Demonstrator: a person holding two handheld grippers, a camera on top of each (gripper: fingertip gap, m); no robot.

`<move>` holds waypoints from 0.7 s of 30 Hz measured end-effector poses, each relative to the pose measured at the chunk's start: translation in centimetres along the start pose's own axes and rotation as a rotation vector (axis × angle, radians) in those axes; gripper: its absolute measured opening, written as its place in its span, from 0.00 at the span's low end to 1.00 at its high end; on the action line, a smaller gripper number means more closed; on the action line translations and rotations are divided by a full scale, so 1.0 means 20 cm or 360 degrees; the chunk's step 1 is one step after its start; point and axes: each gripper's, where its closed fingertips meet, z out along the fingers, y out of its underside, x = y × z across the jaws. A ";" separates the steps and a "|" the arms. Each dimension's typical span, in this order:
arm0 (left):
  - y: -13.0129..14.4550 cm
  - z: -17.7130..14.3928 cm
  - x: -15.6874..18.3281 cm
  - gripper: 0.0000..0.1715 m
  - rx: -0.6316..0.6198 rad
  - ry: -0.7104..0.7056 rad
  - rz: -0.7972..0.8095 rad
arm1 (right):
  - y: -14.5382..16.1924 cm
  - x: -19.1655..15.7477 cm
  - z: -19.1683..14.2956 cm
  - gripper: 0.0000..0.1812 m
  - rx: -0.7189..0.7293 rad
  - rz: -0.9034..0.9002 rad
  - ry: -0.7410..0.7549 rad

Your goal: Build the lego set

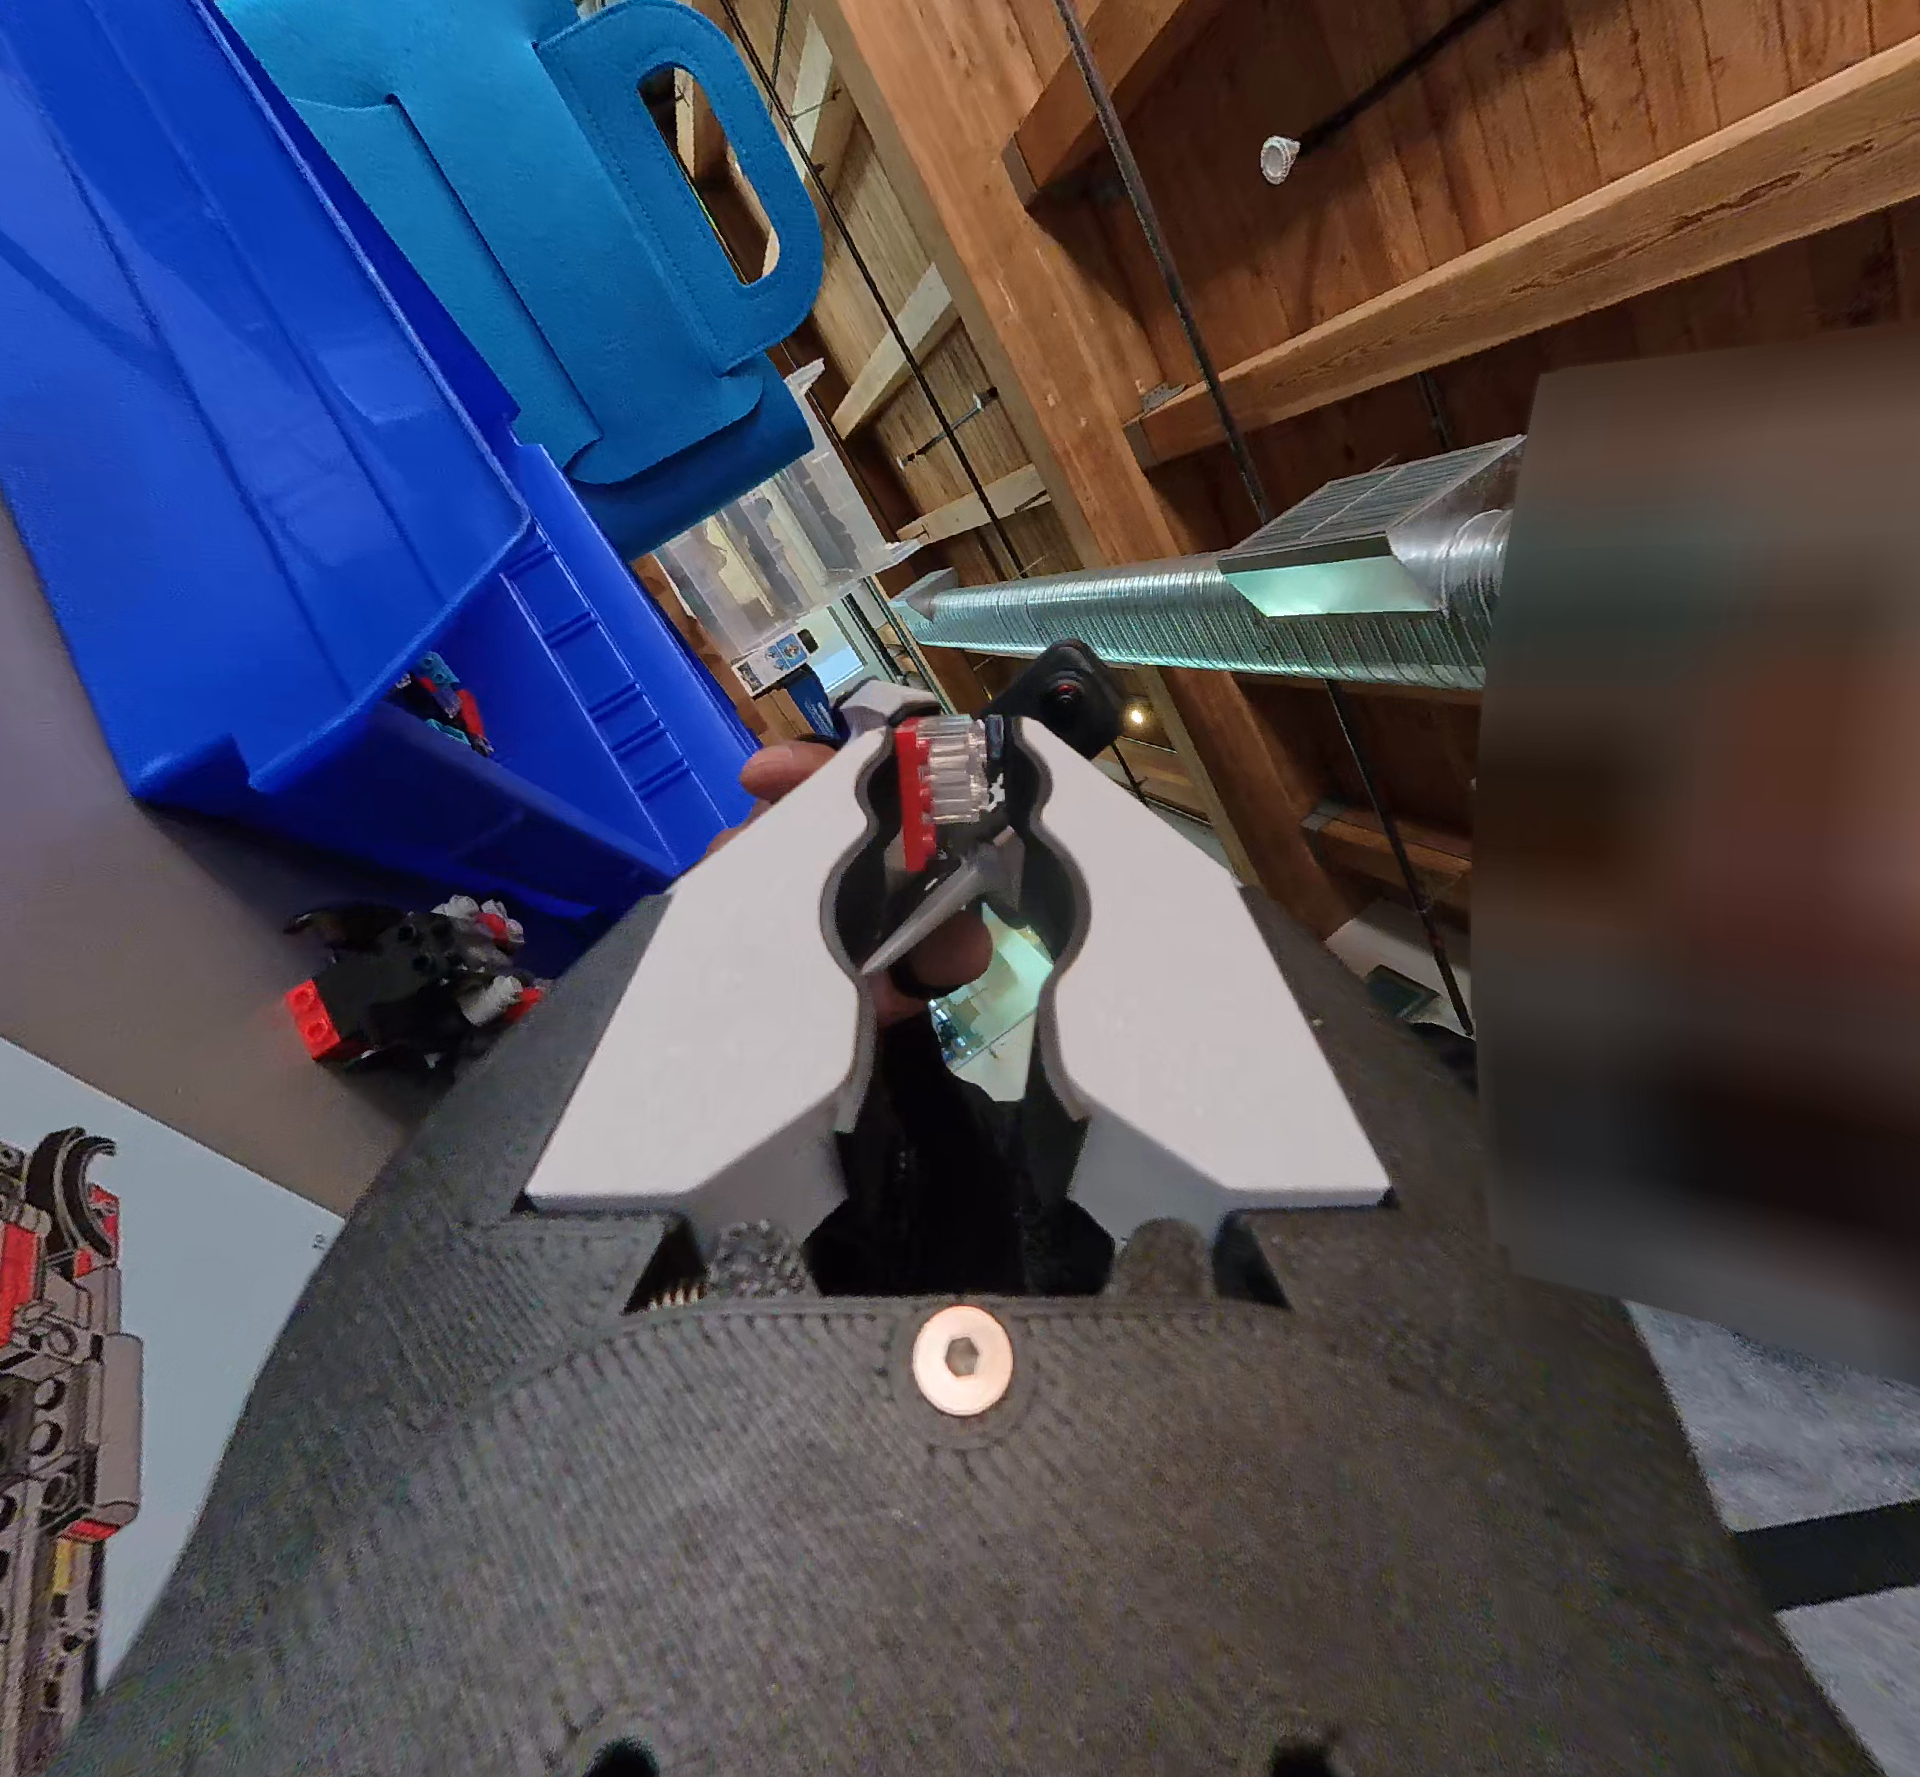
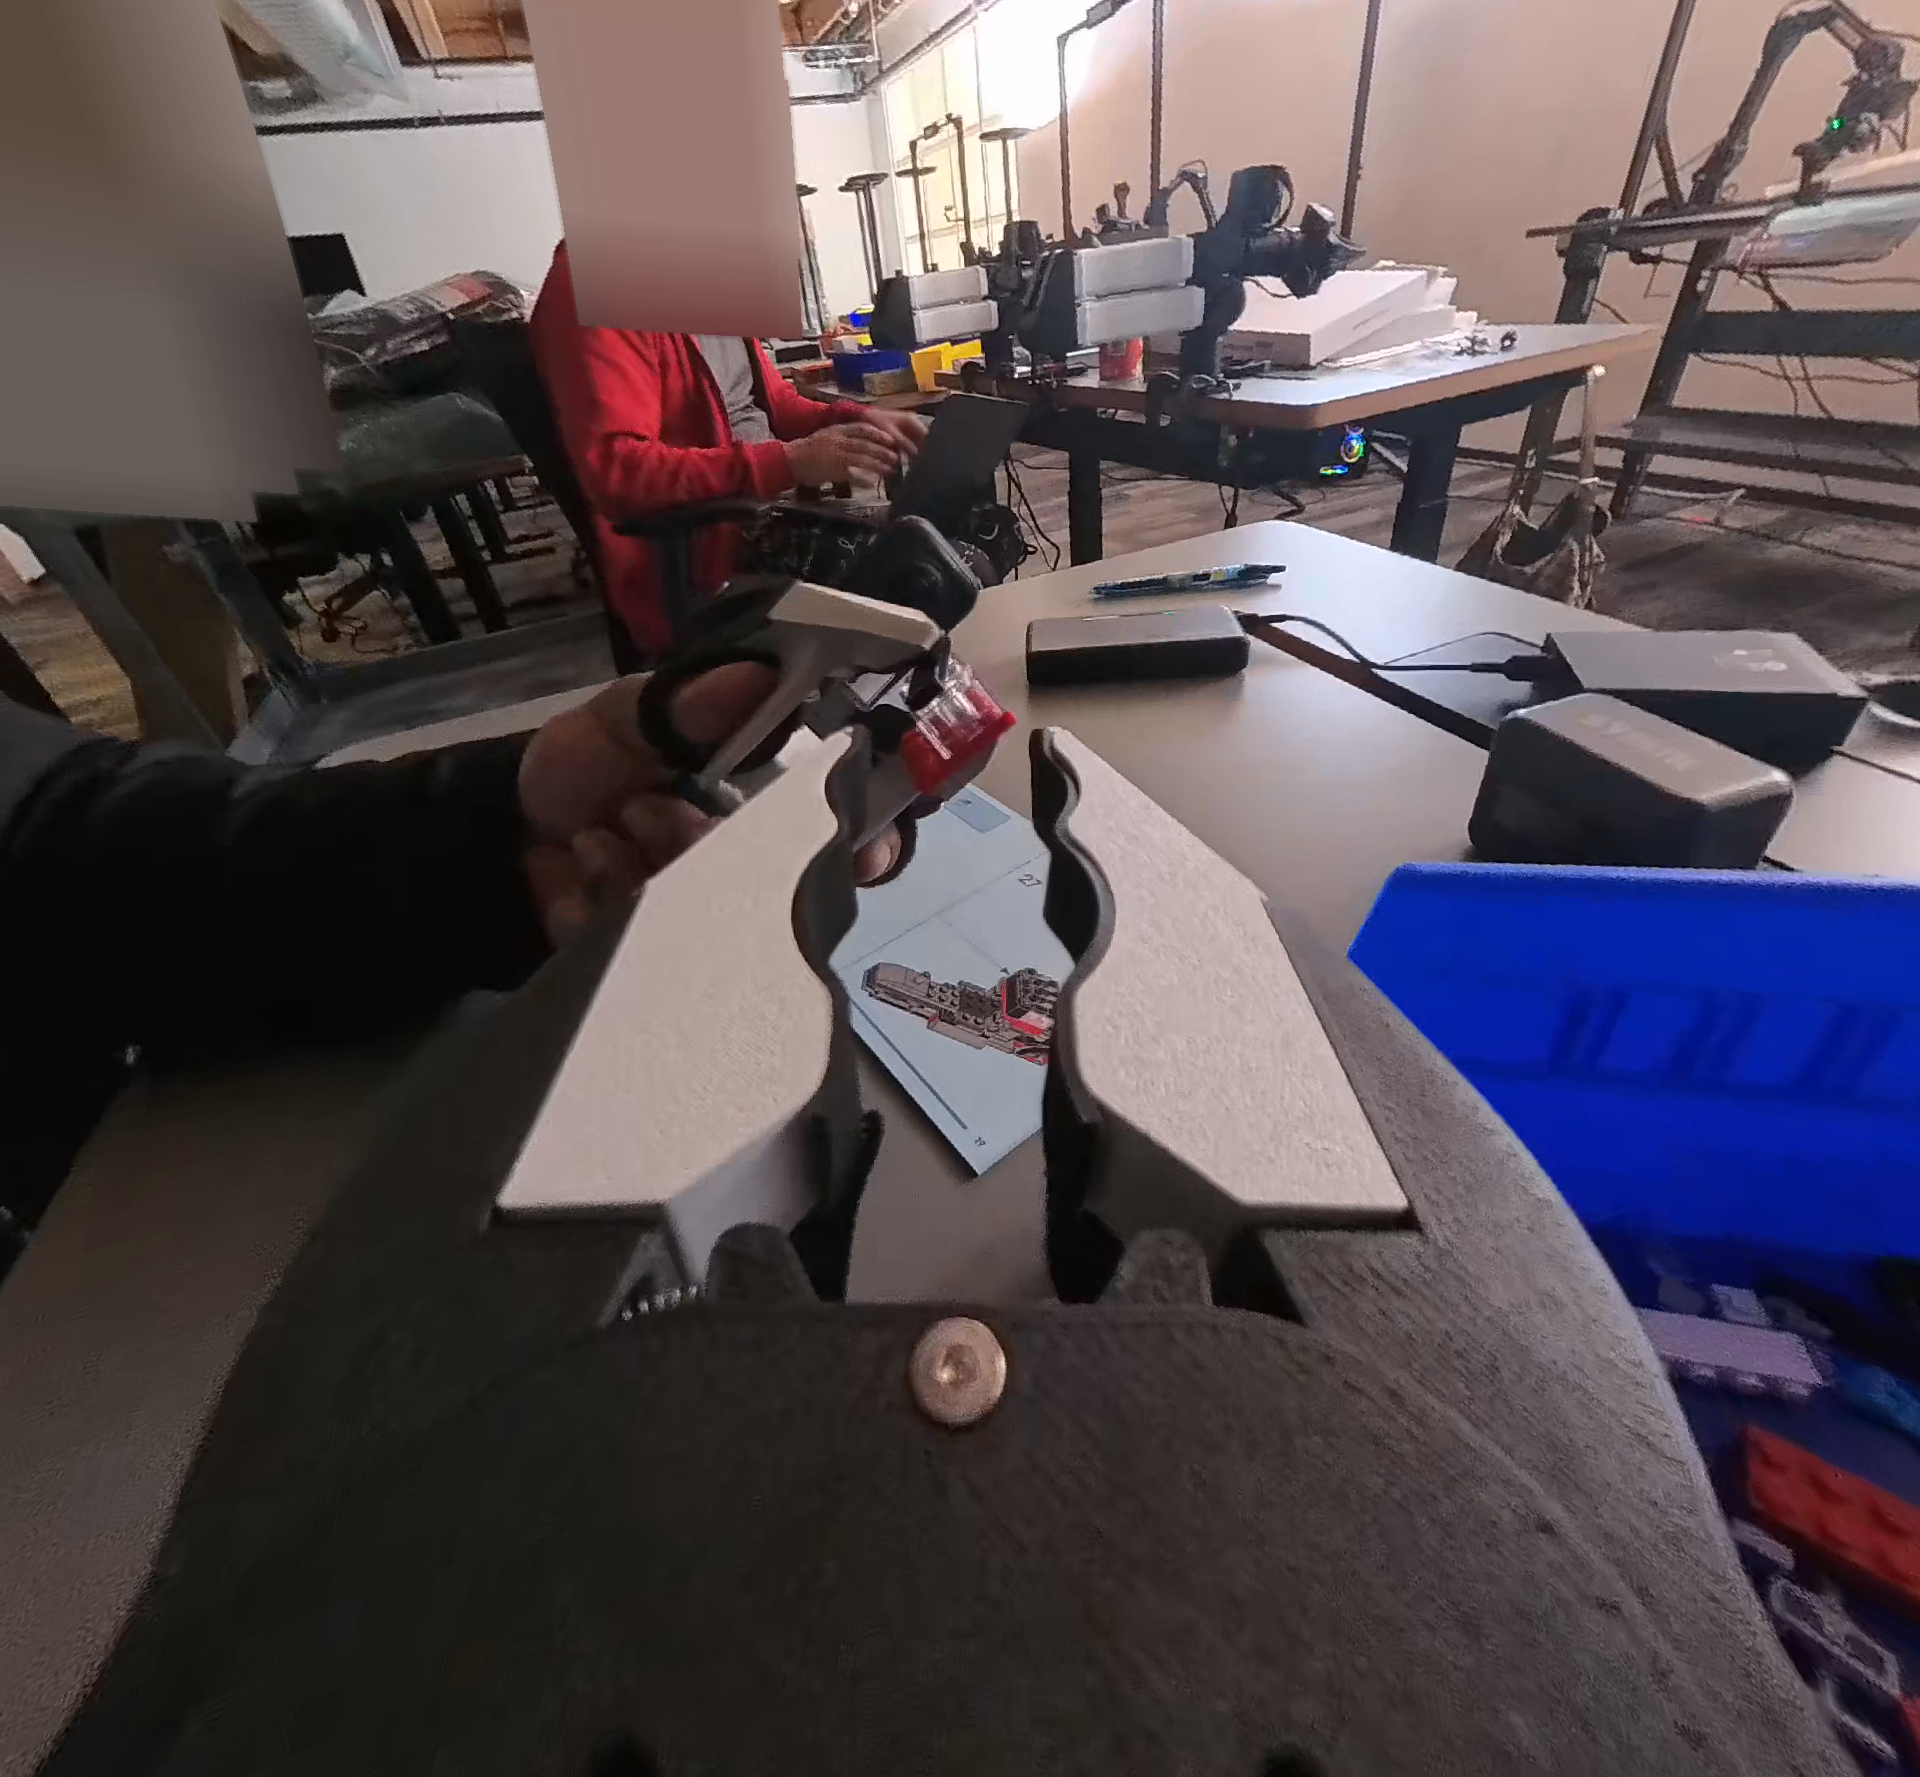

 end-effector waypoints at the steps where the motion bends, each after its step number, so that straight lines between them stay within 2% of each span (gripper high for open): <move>1: 0.01 0.00 0.00 0.11 -0.0006 0.0006 -0.0009 | 0.00 0.00 0.00 0.18 0.0003 -0.0025 0.0002; 10: 0.06 0.03 0.01 0.11 -0.0079 0.0005 -0.0029 | -0.01 -0.02 -0.01 0.13 0.0040 -0.0146 -0.0010; 21: 0.07 0.03 0.01 0.11 -0.0097 0.0000 -0.0034 | 0.00 -0.03 -0.01 0.12 0.0068 -0.0028 -0.0079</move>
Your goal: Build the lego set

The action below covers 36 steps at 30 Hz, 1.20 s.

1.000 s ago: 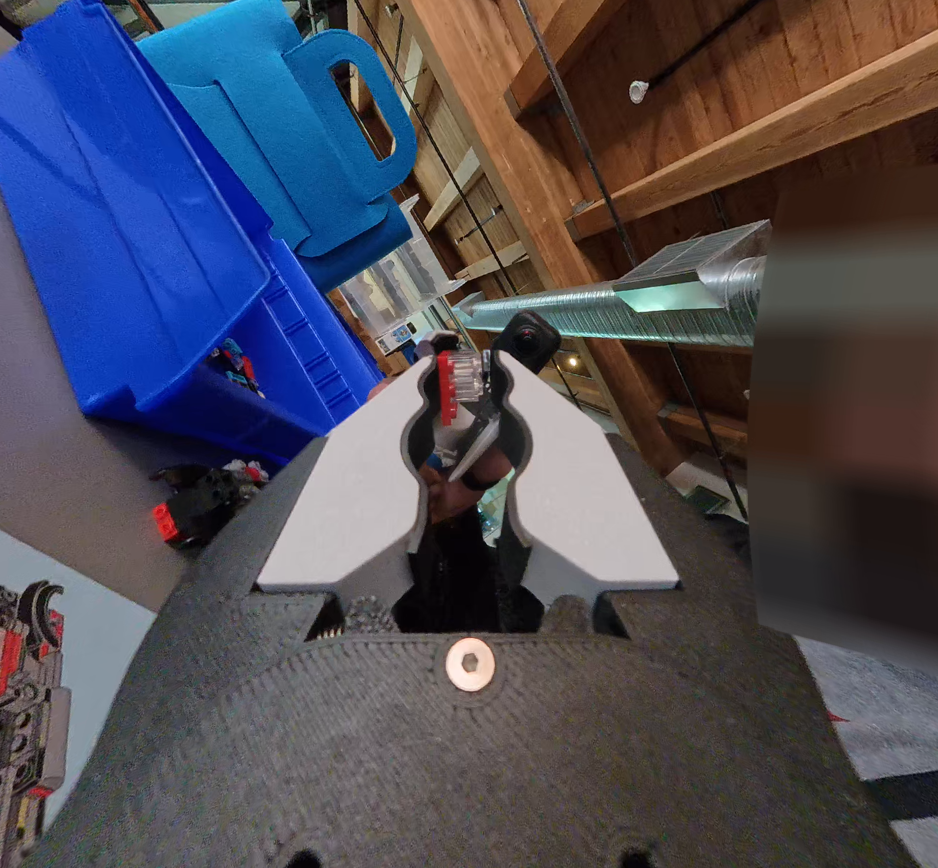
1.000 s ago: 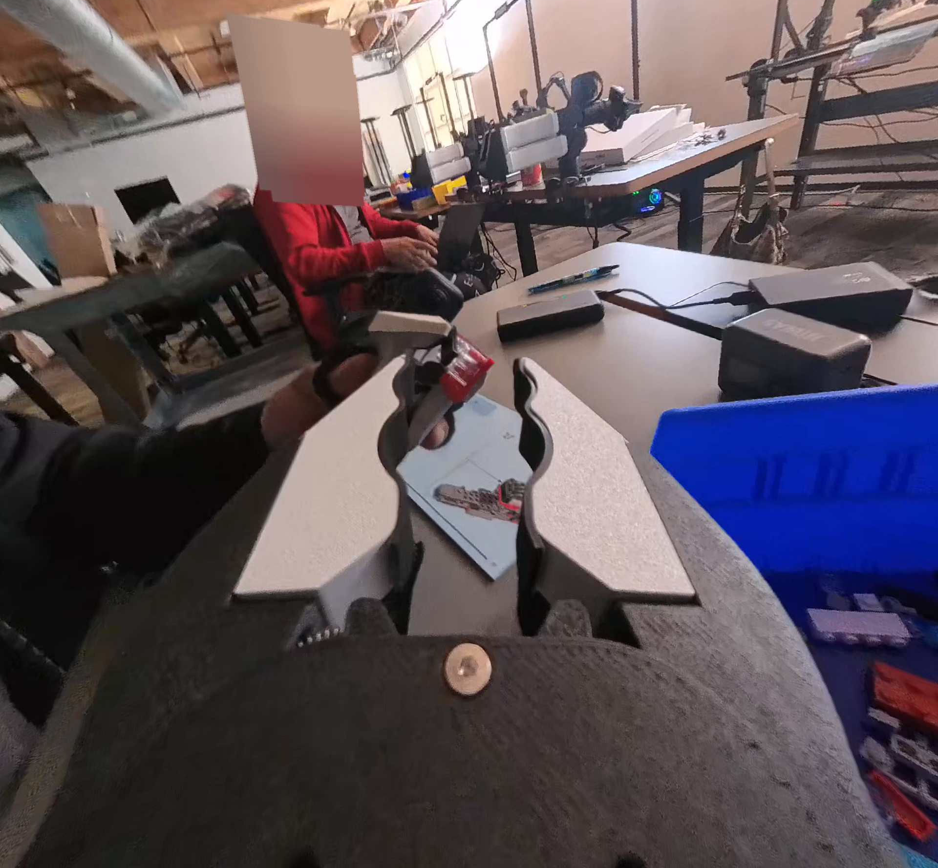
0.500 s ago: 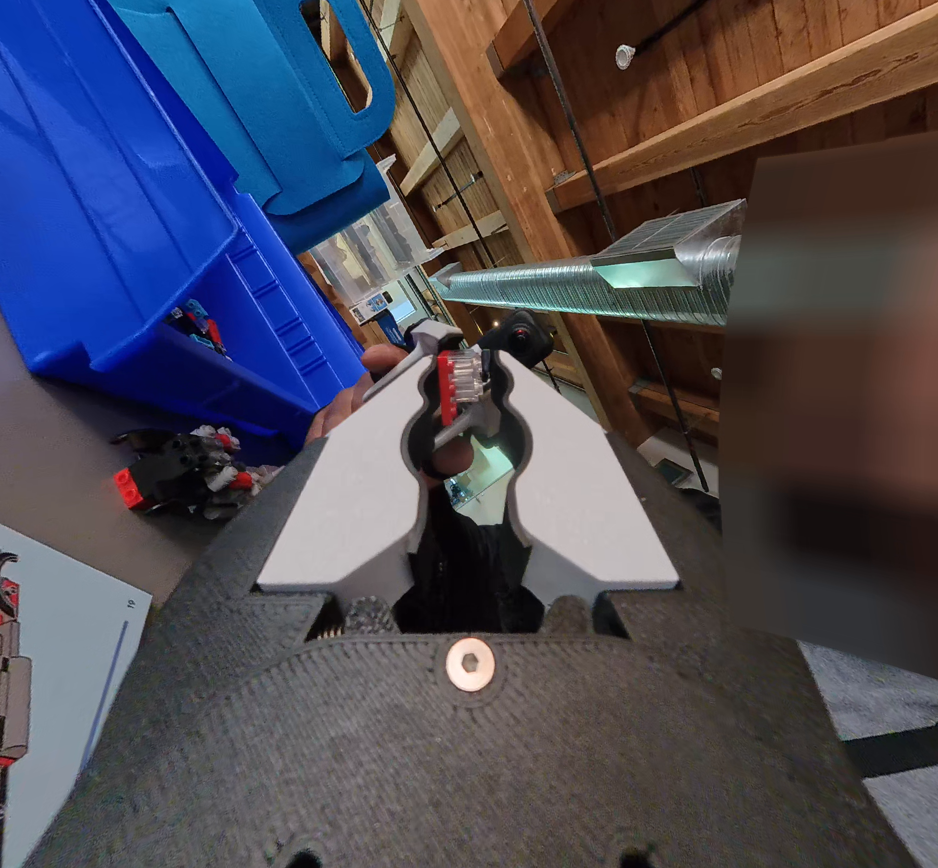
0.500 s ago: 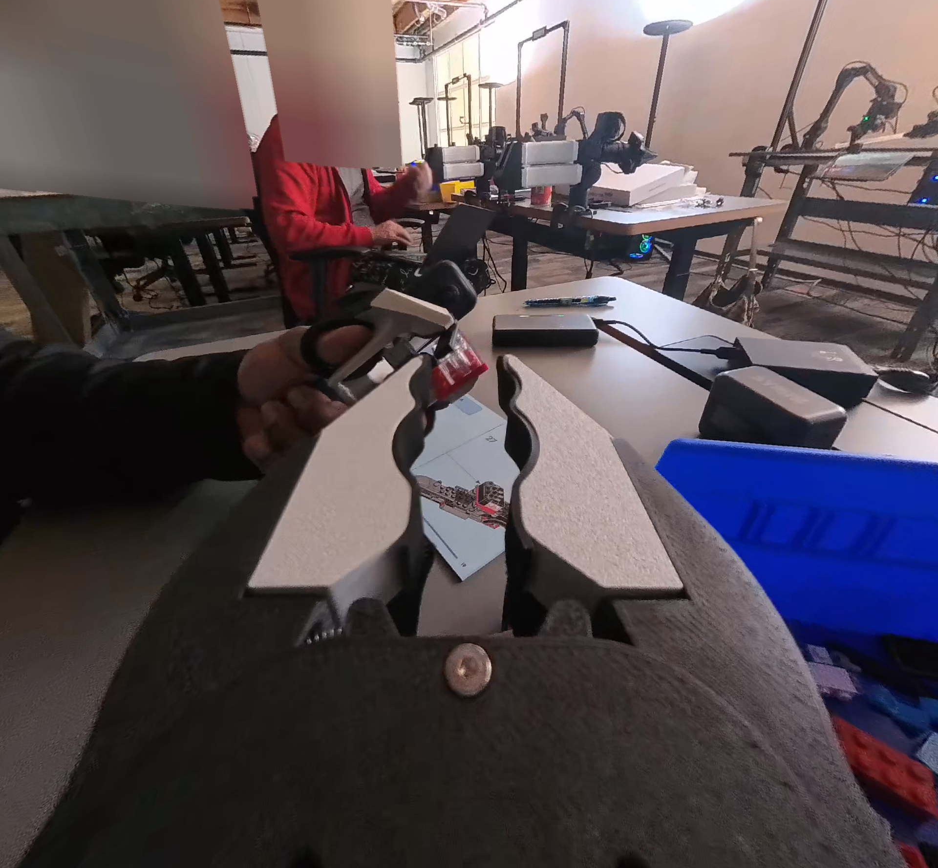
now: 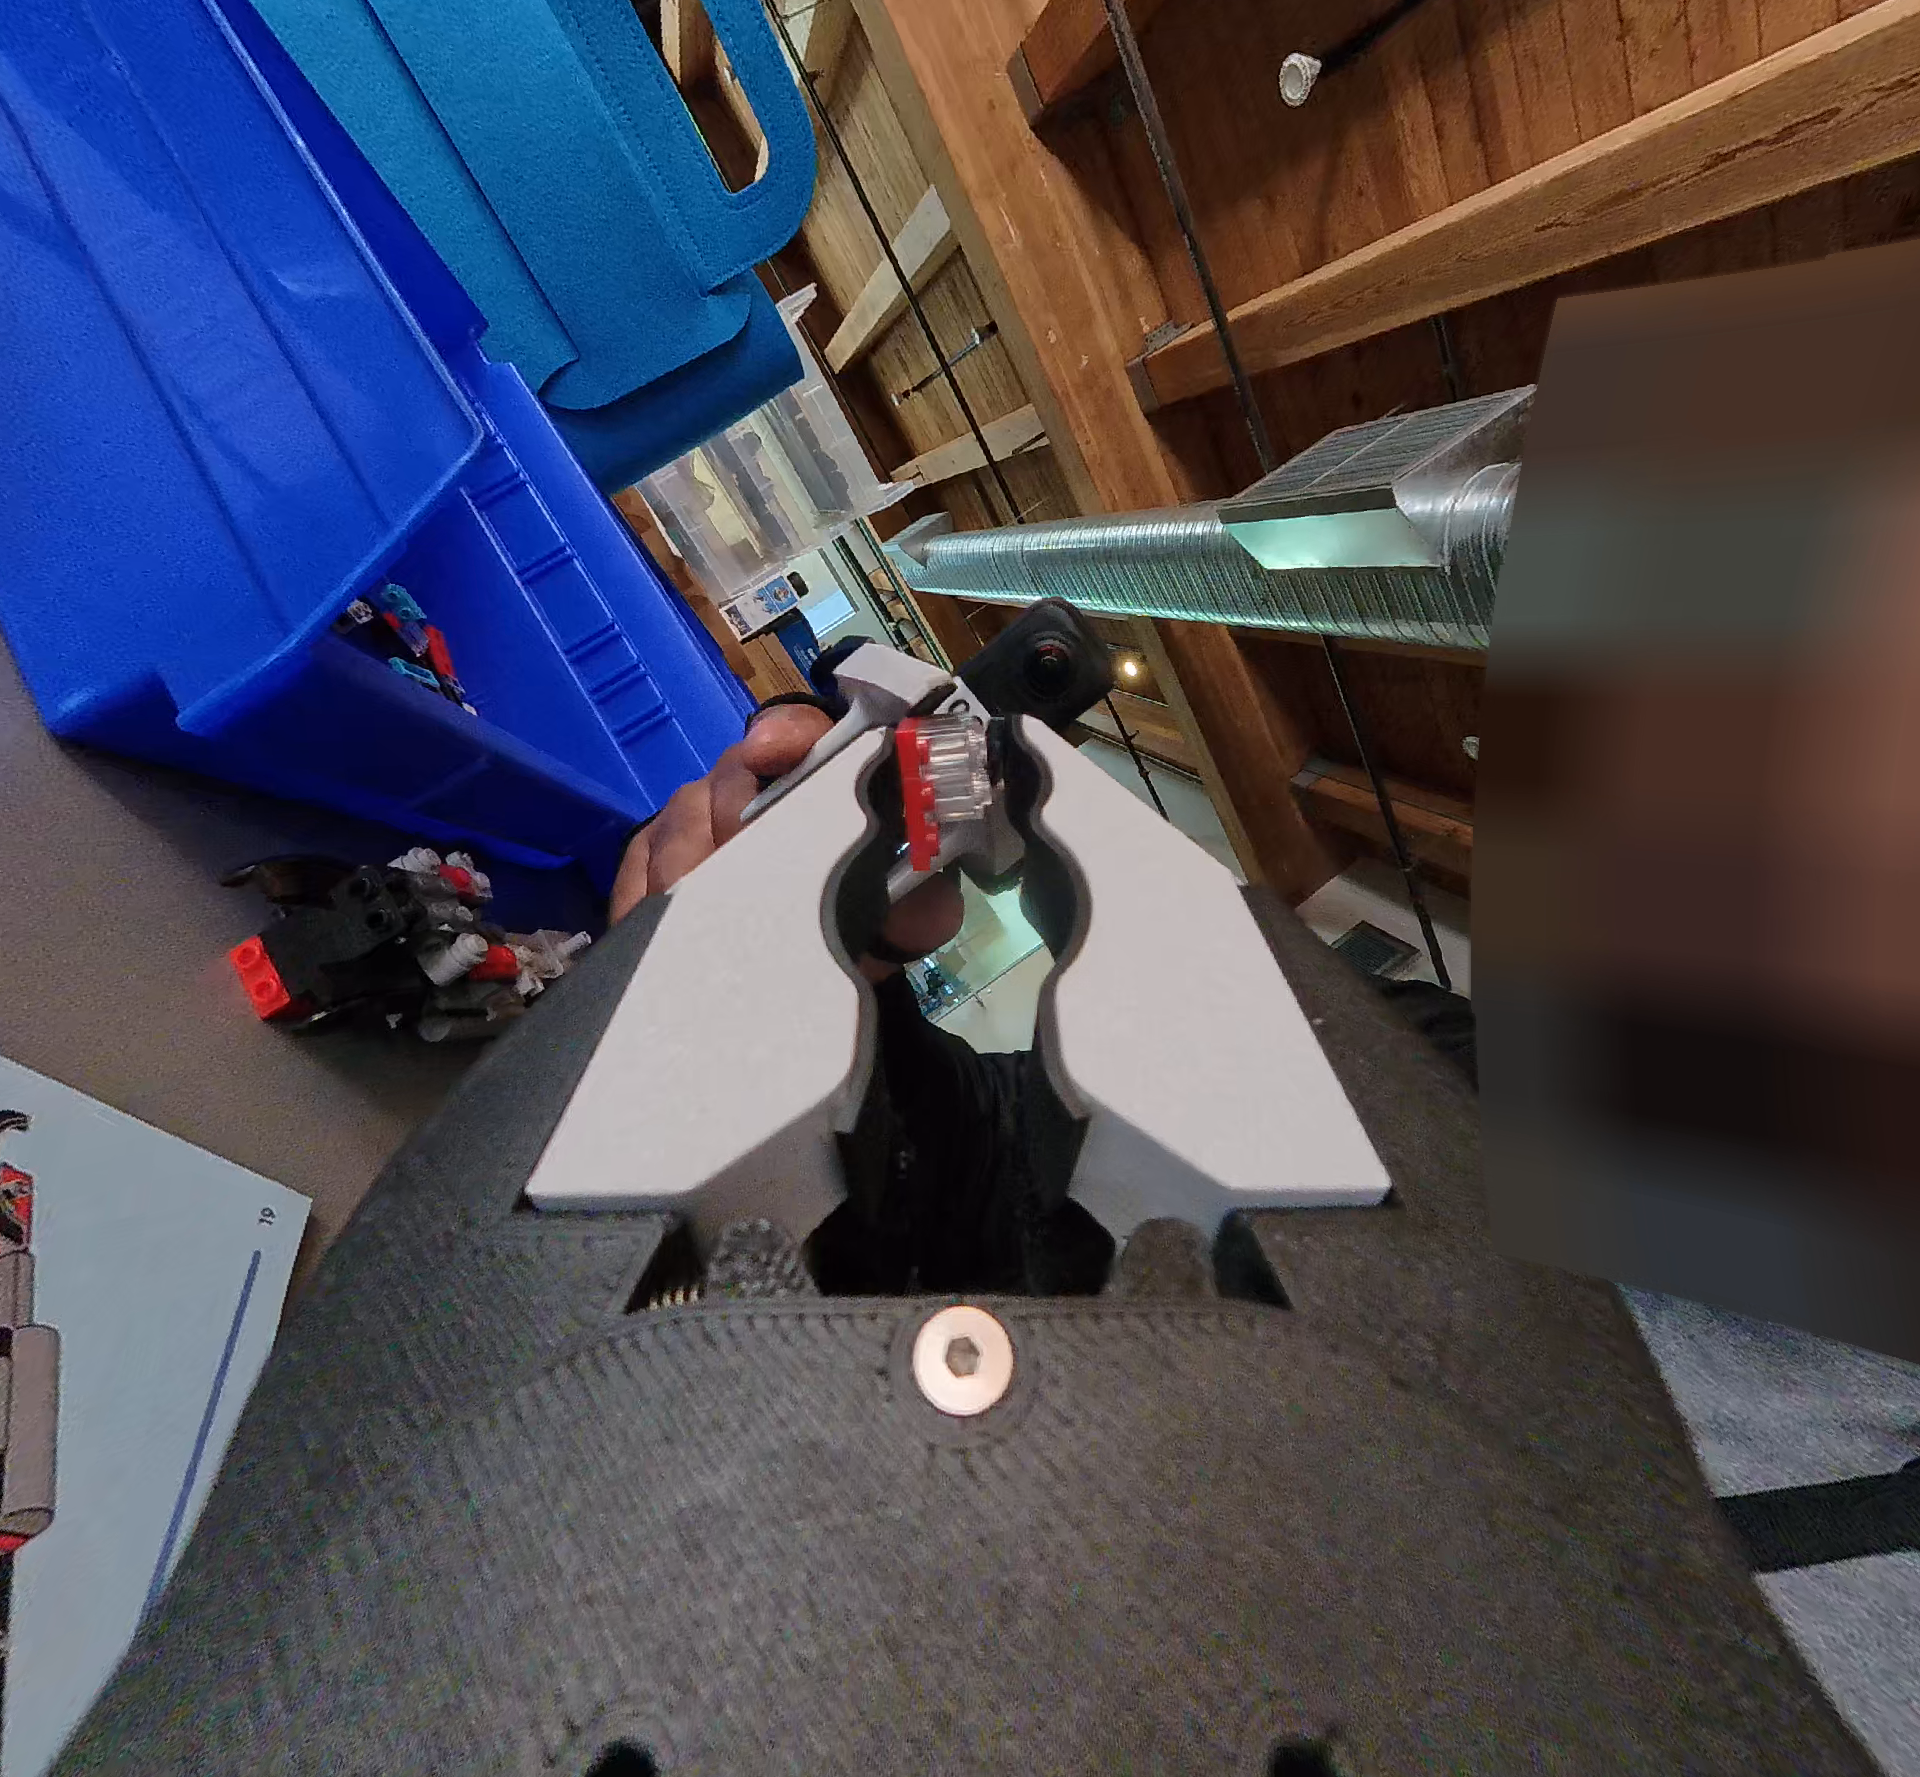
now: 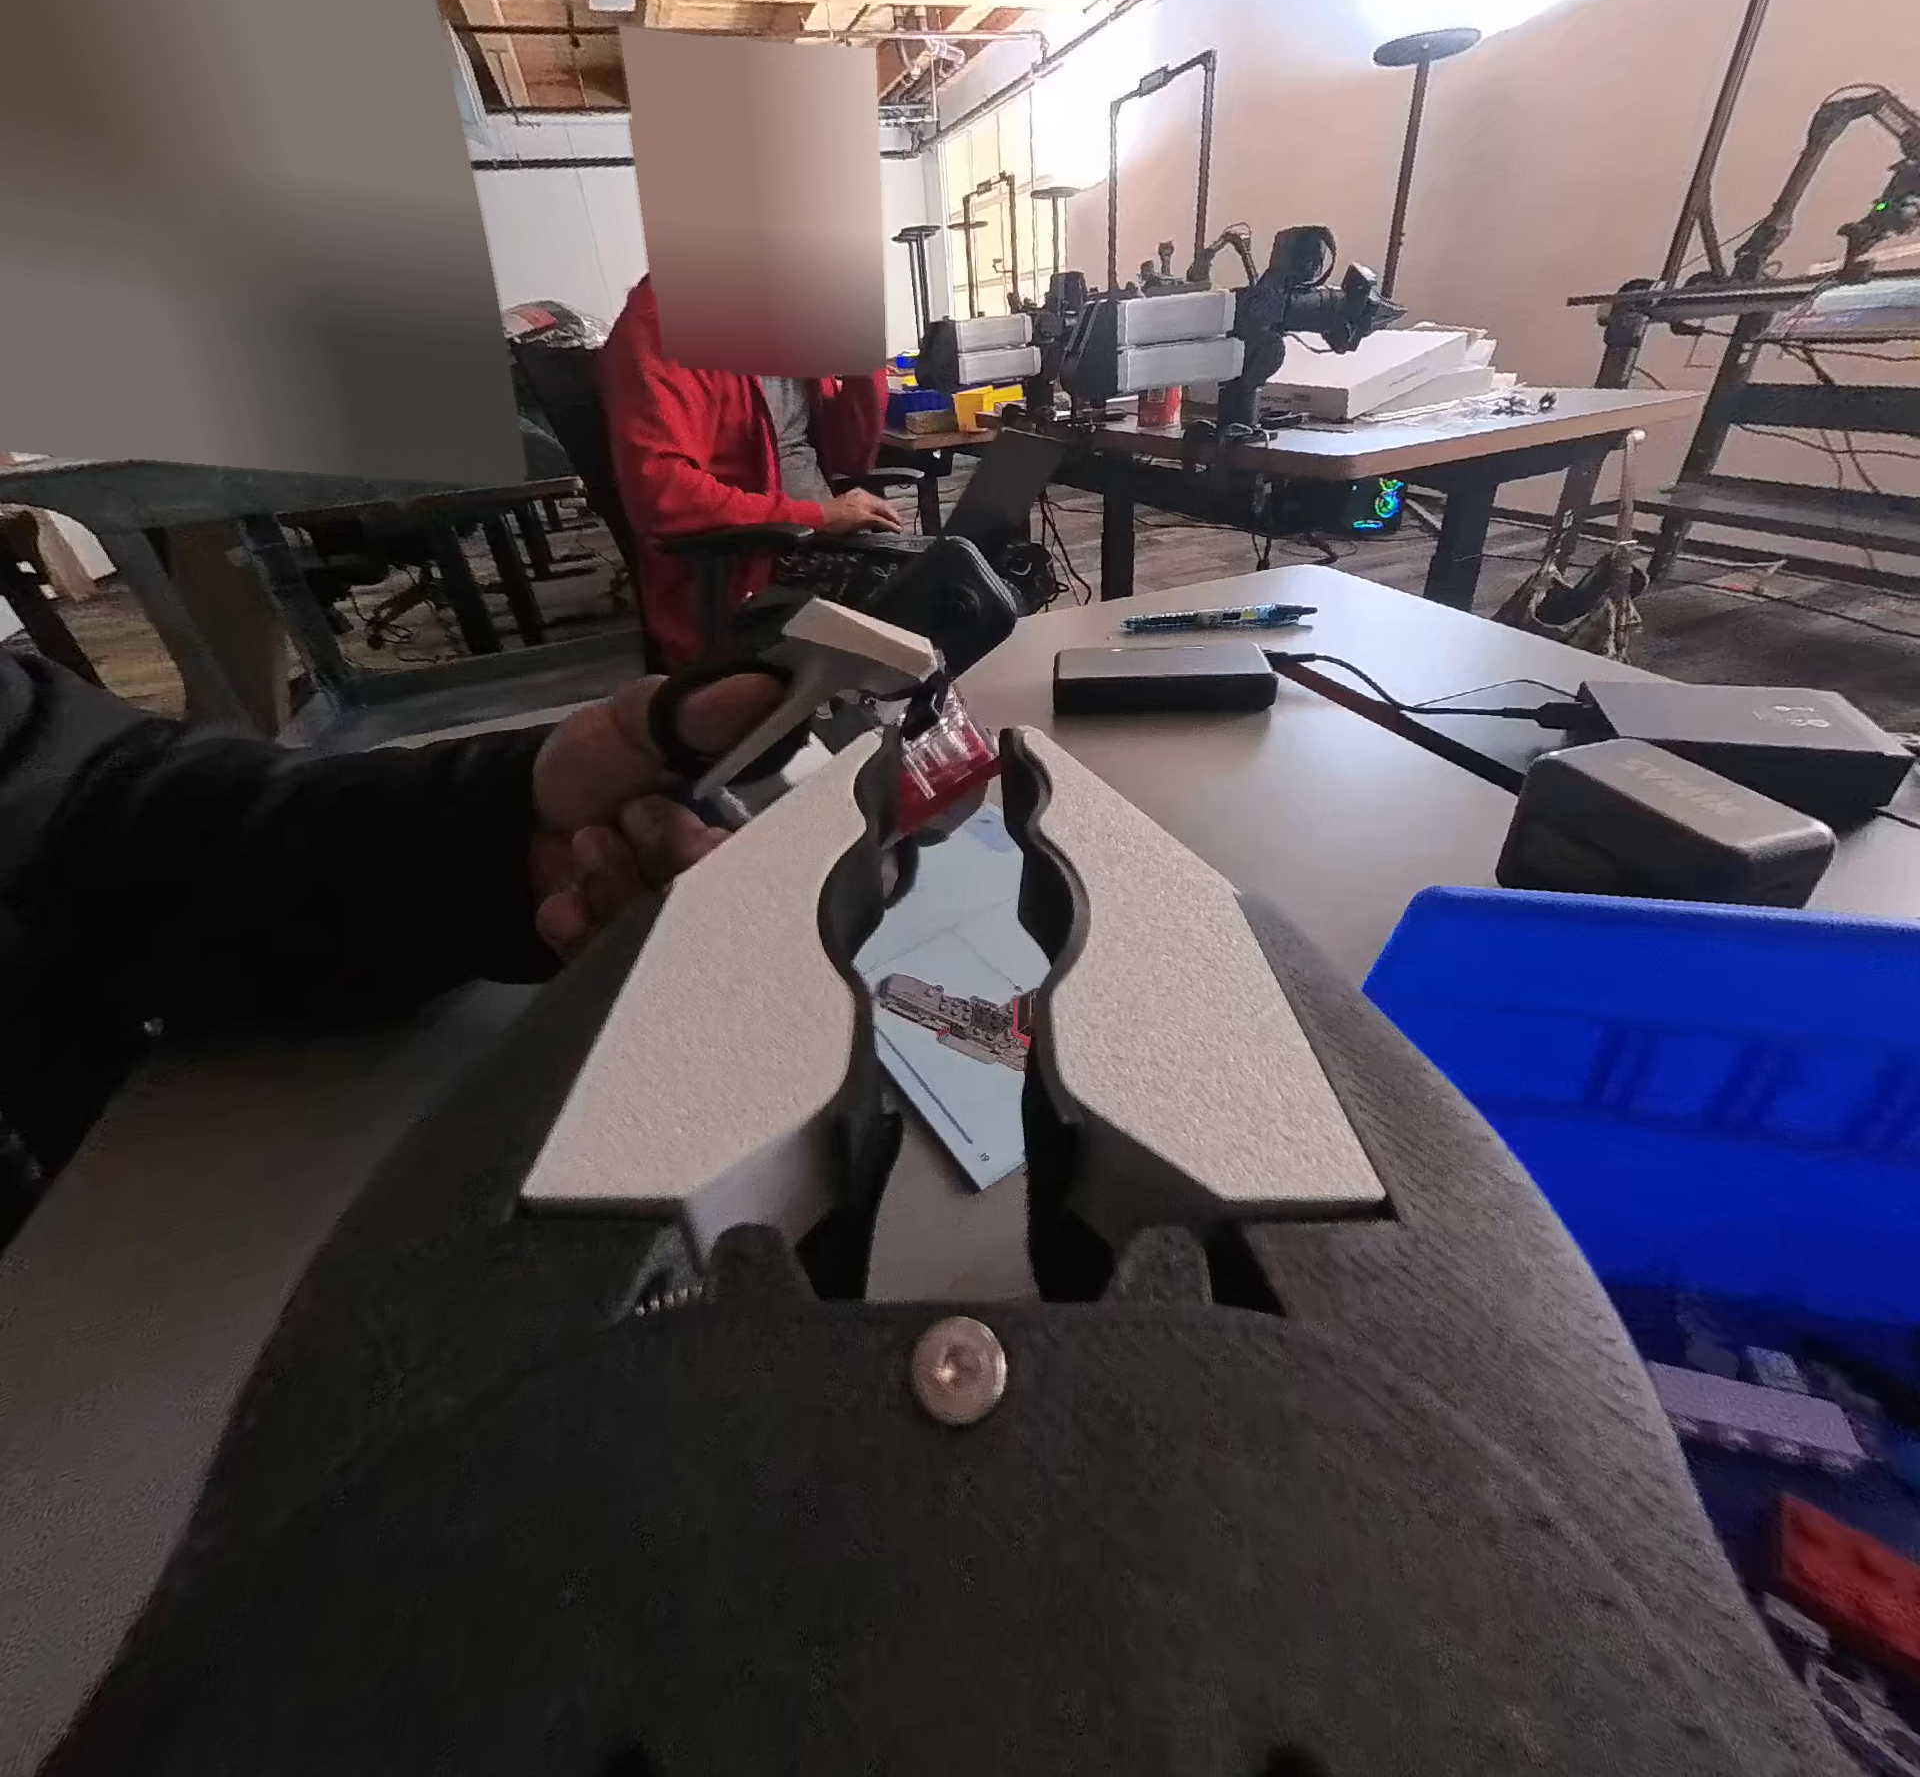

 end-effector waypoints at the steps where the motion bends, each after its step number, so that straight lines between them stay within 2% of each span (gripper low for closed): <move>1: 0.00 0.00 0.00 0.11 0.0001 -0.0002 -0.0001 | 0.00 0.00 0.00 0.12 0.0001 0.0008 -0.0004; 8: 0.01 0.00 0.01 0.11 -0.0014 0.0005 0.0016 | -0.01 -0.01 0.00 0.12 0.0027 0.0043 -0.0032; 28: -0.01 0.00 -0.01 0.11 0.0109 0.0087 -0.0179 | -0.01 0.00 0.00 0.11 0.0016 -0.0219 0.0088; 36: -0.01 0.01 0.01 0.10 0.0135 0.0129 -0.0179 | -0.02 -0.01 0.00 0.11 0.0054 -0.0267 0.0109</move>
